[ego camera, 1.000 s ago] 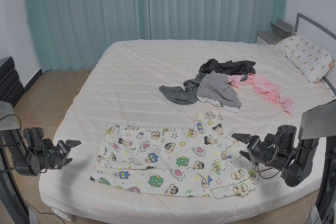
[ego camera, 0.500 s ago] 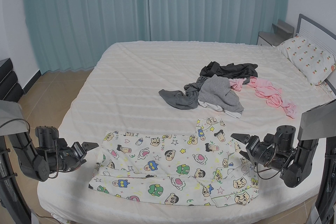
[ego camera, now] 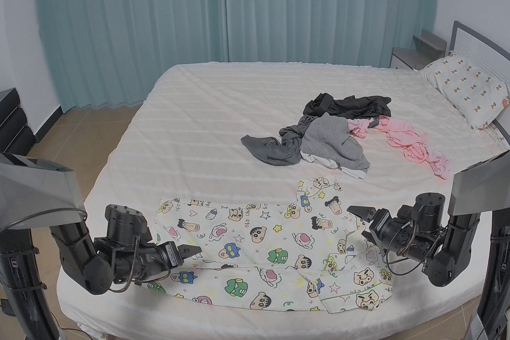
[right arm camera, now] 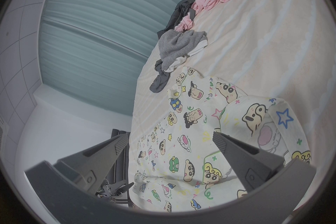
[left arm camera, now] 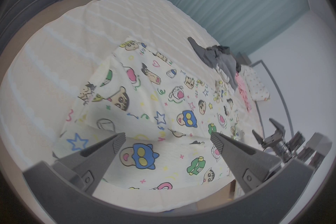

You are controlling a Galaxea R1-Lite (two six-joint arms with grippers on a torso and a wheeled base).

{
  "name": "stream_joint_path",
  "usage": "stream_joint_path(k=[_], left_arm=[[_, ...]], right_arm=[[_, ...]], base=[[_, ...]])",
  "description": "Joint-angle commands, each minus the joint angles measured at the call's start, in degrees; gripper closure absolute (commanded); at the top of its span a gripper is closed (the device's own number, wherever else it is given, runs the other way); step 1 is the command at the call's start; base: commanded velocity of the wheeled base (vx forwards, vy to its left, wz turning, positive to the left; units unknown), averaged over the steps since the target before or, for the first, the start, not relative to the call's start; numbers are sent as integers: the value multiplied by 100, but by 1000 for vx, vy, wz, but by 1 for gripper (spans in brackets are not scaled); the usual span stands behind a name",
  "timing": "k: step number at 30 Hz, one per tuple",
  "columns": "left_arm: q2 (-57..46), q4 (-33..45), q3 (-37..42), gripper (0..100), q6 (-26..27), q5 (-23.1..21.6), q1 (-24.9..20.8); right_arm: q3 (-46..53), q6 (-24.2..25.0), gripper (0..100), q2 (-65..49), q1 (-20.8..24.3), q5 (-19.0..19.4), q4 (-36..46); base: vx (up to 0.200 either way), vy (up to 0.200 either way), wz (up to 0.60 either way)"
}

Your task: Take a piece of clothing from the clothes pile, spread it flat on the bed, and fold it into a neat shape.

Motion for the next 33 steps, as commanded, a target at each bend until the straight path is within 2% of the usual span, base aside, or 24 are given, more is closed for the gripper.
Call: stream_joint_path(k=[1, 8, 12, 18, 33], left_arm=[[647, 8, -271, 0, 193, 474, -499], [814, 44, -394, 0, 202, 605, -921], [858, 210, -614, 0, 210, 693, -938], [1227, 501, -1413, 0, 465, 1080, -525], [876, 1125, -2336, 0, 544, 1133, 450]], right_arm=[[8, -44, 0, 53, 76, -5, -67], [-9, -44, 0, 70, 76, -5, -67], [0, -44, 0, 70, 76, -5, -67], [0, -44, 0, 70, 76, -5, -76], [-9, -44, 0, 70, 76, -5, -76]], base=[[0, 0, 0], [0, 0, 0], [0, 0, 0], [0, 0, 0], [0, 0, 0]])
